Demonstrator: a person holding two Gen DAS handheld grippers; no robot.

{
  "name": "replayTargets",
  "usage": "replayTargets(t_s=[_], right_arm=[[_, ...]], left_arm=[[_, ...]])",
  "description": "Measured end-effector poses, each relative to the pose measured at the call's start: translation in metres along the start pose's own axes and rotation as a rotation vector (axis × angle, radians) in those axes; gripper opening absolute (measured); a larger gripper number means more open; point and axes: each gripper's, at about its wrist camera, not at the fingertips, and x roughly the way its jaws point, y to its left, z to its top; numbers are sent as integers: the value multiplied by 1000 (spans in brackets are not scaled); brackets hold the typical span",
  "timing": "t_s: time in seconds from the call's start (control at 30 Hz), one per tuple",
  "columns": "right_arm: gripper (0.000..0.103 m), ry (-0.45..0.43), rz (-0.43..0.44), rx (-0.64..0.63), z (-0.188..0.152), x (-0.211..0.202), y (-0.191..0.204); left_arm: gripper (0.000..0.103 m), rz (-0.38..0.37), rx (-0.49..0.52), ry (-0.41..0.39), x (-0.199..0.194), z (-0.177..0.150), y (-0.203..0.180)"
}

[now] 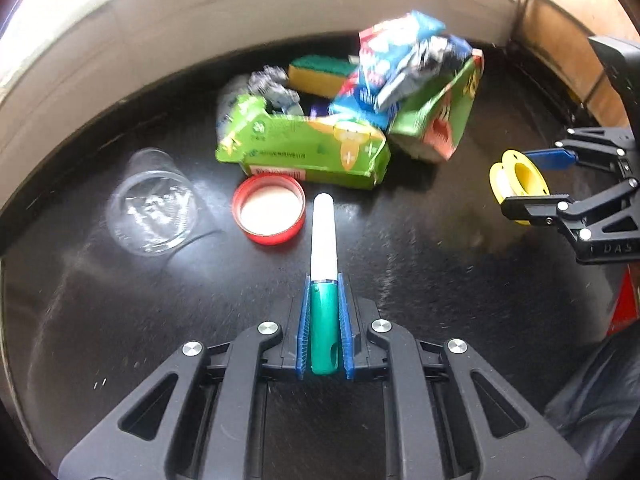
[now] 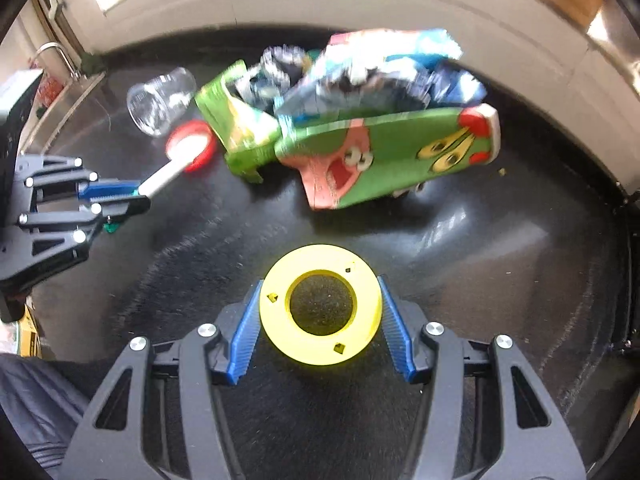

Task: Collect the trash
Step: 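Grasp the green marker with the left tool while the right tool grasps the yellow tape ring, then carry marker and tape ring to the yellow-rimmed bin and open both tools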

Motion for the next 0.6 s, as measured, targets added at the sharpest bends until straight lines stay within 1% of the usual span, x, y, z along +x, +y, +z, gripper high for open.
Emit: replayTargets(t_s=[0.13,0.23,0.33,0.37,0.47,0.6], right_arm=[[55,-41,4,23,-1,-30,2],[55,-54,13,46,-6,-43,0],[55,-66,15,50,-12,-55,1],[55,-69,15,46,-15,-56,2],[55,-83,10,10,-13,-62,17],[55,-110,36,-56,1,-72,42]], left_arm=[[13,24,-50,-4,-26,-2,-4],[13,27,-82,-13,-42,-3,-11],[13,38,-96,-17,-53,-5,-6],[13,44,-104,-20,-57,-7,-6],[13,60,-139,-36,-72,-10,10],[13,111,-232,-70,-97,-23,28]])
